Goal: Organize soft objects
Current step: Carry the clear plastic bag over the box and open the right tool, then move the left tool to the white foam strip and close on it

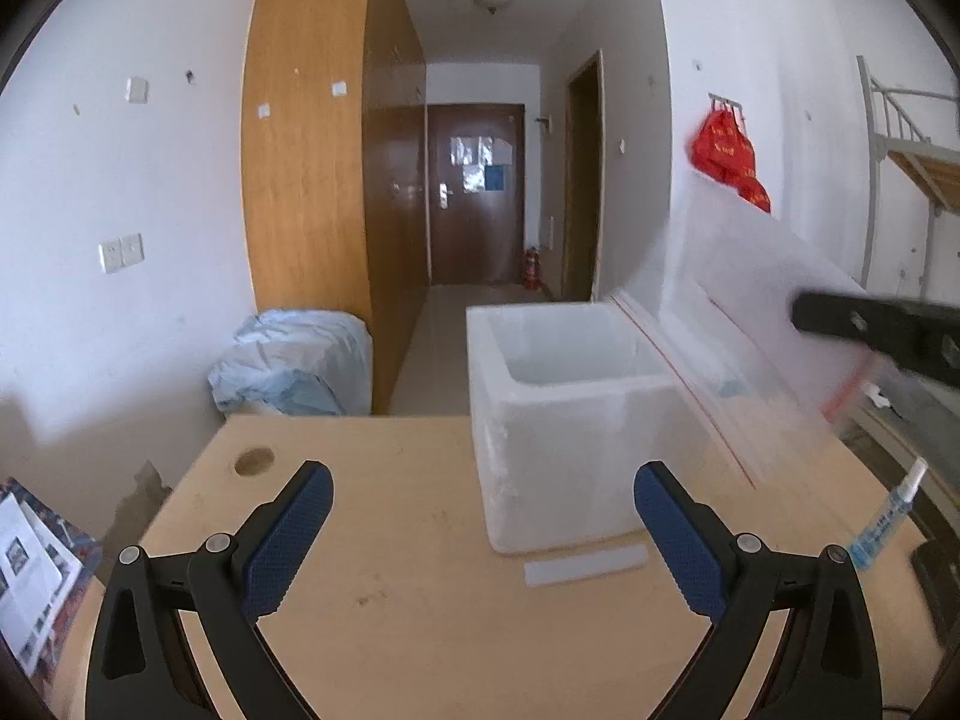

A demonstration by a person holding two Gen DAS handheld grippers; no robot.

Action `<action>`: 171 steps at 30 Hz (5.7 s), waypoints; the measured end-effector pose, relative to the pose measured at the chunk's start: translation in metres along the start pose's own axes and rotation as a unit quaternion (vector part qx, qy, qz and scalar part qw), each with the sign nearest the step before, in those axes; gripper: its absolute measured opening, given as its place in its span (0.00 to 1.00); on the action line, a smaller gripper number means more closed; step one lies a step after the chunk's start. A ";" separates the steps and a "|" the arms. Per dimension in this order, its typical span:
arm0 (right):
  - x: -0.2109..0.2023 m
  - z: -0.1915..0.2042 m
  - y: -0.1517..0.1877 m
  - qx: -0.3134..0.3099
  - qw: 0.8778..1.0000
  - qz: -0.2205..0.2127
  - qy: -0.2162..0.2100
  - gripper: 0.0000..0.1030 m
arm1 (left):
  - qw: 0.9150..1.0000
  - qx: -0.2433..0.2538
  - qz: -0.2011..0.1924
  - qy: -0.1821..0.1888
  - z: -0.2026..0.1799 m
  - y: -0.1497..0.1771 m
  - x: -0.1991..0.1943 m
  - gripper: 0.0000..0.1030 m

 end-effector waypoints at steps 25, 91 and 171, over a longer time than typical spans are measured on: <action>0.086 0.004 -0.044 -0.034 0.999 0.004 0.013 0.08 | 0.999 -0.029 0.027 0.016 0.003 0.042 0.023 0.98; -0.017 -0.012 0.045 0.011 0.998 0.049 0.032 0.88 | 0.997 -0.018 0.022 0.065 -0.002 0.040 0.000 0.98; 0.043 -0.072 0.180 0.077 0.974 0.205 0.053 0.88 | 0.959 0.099 0.218 0.151 -0.085 0.118 0.176 0.68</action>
Point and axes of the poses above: each gripper's, at about its wrist camera, not at the fingertips, and x roughly the way its jaws point, z to its left, y to its underside, the point moved 2 cm from there along x, roughly the way its jaws point, and after that the axes turned 9 degrees about -z, right-handed, at the moved point
